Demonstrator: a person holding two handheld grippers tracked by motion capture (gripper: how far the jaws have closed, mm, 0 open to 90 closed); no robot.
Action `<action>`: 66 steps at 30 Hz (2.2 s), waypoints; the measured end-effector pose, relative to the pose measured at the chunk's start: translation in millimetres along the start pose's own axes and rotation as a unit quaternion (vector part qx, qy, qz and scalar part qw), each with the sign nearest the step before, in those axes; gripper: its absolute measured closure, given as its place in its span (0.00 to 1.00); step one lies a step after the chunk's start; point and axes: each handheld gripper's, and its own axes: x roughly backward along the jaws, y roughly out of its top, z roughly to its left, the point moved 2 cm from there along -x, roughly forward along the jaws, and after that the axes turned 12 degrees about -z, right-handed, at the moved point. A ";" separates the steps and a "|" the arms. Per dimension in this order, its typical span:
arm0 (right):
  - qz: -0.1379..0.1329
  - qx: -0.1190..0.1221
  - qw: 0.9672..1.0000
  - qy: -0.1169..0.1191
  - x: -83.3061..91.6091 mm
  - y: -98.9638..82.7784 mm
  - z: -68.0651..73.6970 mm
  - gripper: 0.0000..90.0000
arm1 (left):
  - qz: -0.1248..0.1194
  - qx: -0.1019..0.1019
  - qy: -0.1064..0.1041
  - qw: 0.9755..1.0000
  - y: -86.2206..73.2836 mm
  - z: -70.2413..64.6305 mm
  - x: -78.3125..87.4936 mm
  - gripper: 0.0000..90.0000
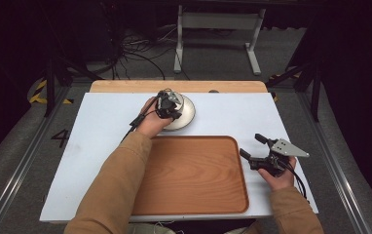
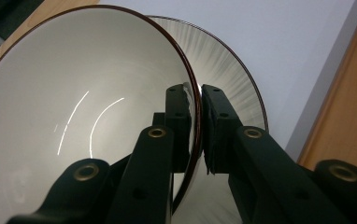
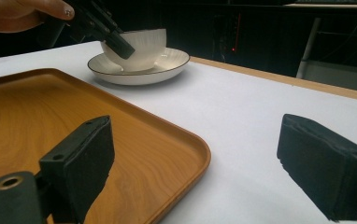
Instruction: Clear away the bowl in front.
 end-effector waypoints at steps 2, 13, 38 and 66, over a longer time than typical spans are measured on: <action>0.000 0.000 1.000 0.000 0.0 0.0 0.1 0.13 | 0.003 -0.004 0.001 1.000 1.1 -1.0 3.8 0.91; 0.000 -0.001 1.000 -0.001 0.0 0.0 -0.2 0.13 | -0.003 -0.011 -0.008 1.000 11.5 -9.1 31.1 0.91; -0.002 -0.006 1.000 -0.003 0.0 0.0 -1.0 0.12 | 0.026 -0.029 -0.040 0.998 25.3 -40.1 79.0 0.91; 0.000 -0.003 1.000 -0.002 0.0 0.0 -0.6 0.12 | 0.043 -0.122 -0.124 0.984 33.8 -120.3 124.9 0.91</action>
